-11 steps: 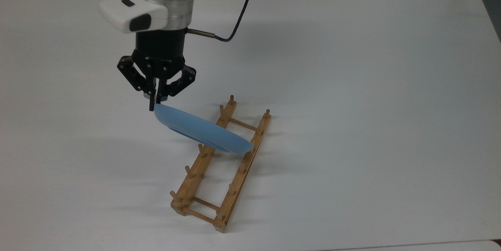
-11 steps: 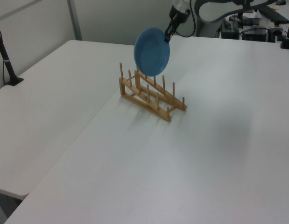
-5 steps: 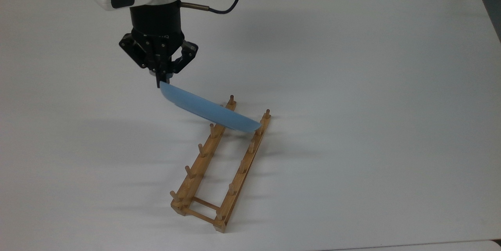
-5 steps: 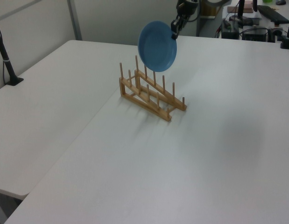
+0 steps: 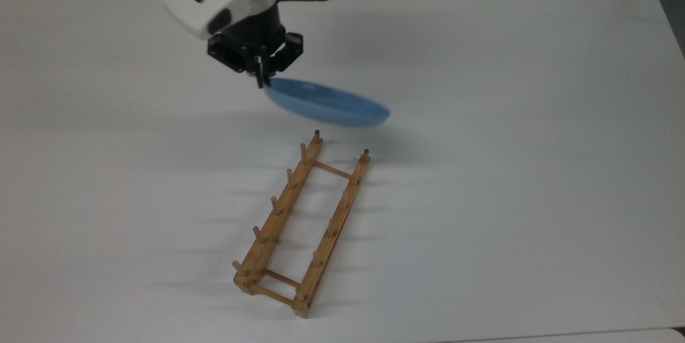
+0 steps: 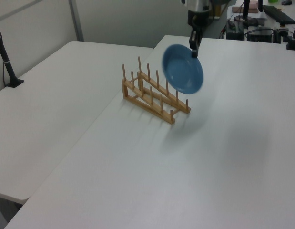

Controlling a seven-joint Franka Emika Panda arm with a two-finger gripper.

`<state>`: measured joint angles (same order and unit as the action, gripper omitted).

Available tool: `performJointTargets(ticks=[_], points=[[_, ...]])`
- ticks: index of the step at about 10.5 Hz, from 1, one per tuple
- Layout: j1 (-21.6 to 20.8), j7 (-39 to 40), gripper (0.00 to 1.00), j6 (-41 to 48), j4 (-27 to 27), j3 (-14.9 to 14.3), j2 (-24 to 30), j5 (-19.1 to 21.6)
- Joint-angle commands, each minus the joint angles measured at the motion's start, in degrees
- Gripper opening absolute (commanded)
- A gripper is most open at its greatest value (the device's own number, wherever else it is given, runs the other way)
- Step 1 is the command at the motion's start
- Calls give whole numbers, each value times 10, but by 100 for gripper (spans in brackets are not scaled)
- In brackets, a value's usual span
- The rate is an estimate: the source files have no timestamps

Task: Pick plate from plate rack
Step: 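Lift the blue plate up and out of the rack pegs, then carry the plate beside the rack and lower it flat onto the table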

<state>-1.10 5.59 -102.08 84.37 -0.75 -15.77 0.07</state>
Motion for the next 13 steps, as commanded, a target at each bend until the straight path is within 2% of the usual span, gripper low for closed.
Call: performJointTargets(ticks=[1,5,8,11,13], points=[[-32,101,0,73,33,2,6,7],[-80,159,0,156,42,2,-79,3],[-77,159,0,192,42,1,-112,1],[-76,190,0,252,41,0,-148,-24],[-79,194,0,259,42,0,-162,-25]])
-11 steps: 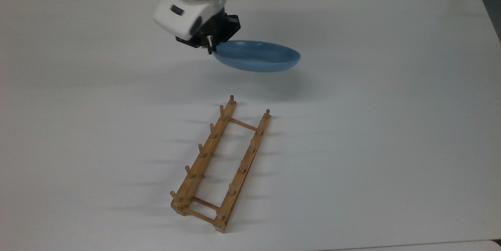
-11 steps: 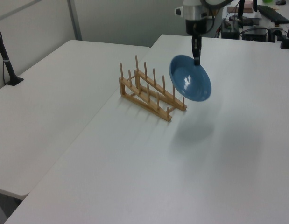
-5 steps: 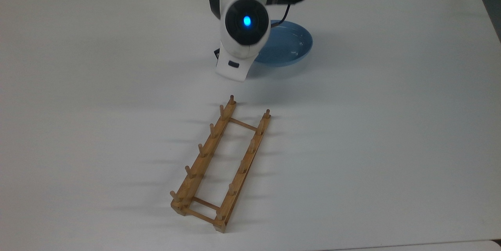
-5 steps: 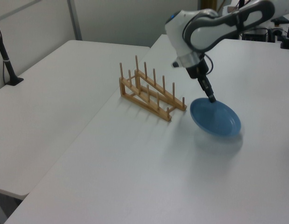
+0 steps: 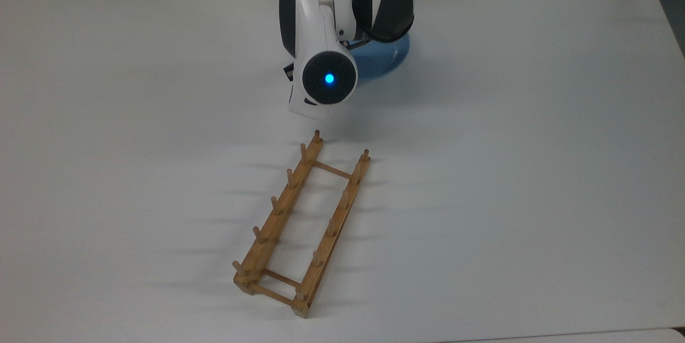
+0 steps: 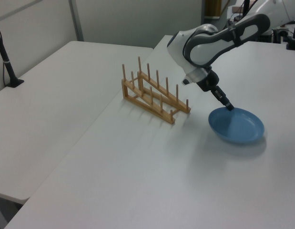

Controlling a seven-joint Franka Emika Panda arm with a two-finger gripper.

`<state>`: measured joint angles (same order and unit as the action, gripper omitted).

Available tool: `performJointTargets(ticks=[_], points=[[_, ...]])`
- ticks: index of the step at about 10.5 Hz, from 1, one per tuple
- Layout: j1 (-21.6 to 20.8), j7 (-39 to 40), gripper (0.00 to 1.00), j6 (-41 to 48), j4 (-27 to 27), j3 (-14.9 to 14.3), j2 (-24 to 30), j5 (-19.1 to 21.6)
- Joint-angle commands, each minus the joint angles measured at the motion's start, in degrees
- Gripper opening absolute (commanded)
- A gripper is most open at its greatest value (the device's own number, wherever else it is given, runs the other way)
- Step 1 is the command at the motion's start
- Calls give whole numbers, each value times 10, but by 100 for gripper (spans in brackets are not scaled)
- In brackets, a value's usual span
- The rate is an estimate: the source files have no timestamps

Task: Pick plate from plate rack
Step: 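Carry the plate beside the rack and lower it flat onto the table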

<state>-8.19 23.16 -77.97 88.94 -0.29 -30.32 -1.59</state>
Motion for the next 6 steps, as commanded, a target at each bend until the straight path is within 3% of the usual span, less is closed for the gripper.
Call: performJointTargets(ticks=[1,3,4,6], points=[[-8,16,0,12,-6,-4,-21,-9],[-9,17,0,-19,-7,-4,-21,-10],[-9,17,11,-22,-9,-4,-21,-14],[-10,14,77,-22,-12,-4,-20,-18]])
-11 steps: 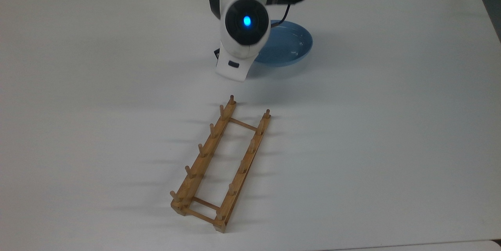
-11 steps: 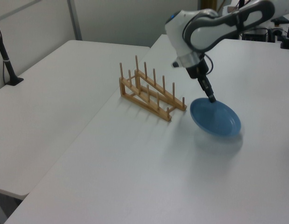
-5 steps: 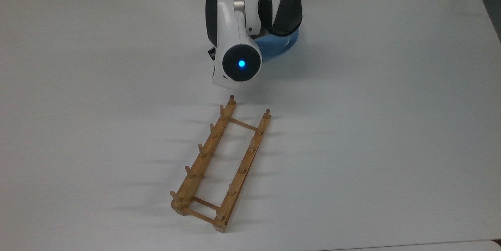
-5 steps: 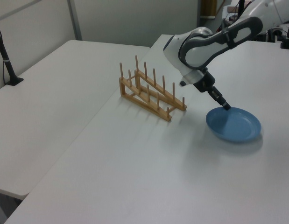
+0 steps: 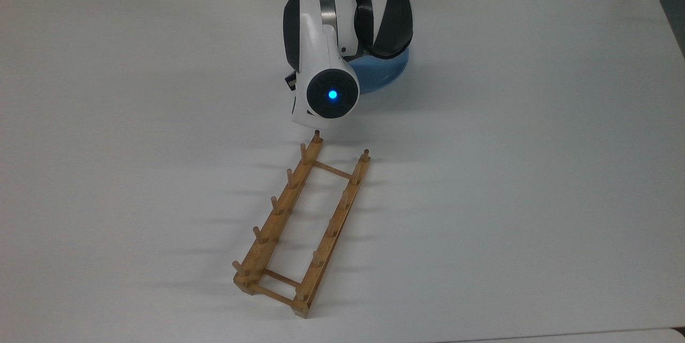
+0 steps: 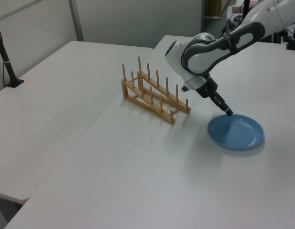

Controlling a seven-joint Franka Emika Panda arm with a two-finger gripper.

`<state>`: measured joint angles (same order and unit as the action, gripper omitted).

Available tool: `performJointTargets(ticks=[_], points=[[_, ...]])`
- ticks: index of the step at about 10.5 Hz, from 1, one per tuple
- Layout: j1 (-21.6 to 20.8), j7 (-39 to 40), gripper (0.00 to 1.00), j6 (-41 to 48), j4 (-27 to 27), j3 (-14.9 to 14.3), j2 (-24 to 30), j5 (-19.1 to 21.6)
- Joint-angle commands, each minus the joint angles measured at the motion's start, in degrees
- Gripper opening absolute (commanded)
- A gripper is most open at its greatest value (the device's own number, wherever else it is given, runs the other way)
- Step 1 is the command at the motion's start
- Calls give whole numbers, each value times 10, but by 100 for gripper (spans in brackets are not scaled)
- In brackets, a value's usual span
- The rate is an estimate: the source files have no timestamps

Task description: Pick plate from plate rack

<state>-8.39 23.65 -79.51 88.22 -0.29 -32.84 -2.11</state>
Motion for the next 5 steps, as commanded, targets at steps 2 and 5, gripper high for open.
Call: performJointTargets(ticks=[2,5], points=[[-7,0,100,-6,-16,-5,16,-20],[-6,-73,100,-7,-32,-7,85,-33]])
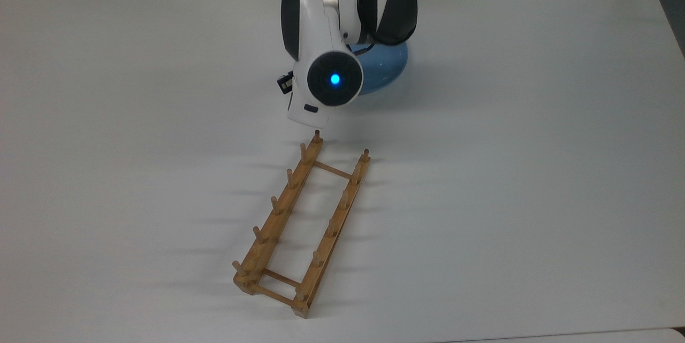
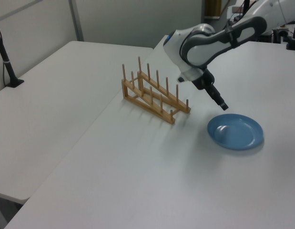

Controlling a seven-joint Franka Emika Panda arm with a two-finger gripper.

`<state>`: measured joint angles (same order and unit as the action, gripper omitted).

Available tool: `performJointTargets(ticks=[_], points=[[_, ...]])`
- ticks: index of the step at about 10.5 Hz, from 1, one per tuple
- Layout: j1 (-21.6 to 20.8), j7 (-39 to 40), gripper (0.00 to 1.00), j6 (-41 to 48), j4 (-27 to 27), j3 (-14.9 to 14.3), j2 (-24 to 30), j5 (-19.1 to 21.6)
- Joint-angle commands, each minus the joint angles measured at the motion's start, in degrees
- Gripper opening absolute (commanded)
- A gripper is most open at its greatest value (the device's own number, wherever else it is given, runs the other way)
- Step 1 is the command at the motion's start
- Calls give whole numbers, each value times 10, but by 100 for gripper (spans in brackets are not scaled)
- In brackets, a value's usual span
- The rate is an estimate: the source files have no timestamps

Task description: Pick plate from plate rack

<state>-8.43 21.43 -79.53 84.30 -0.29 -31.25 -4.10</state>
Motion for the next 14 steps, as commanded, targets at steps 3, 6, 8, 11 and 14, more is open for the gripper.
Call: performJointTargets(ticks=[3,6,8,11,14], points=[[11,-124,100,-26,10,-9,168,-25],[58,-159,100,-57,23,-3,243,-18],[96,-188,100,-110,45,-3,292,16],[98,-198,100,-135,55,-8,299,16],[97,-198,100,-129,52,-14,299,16]])
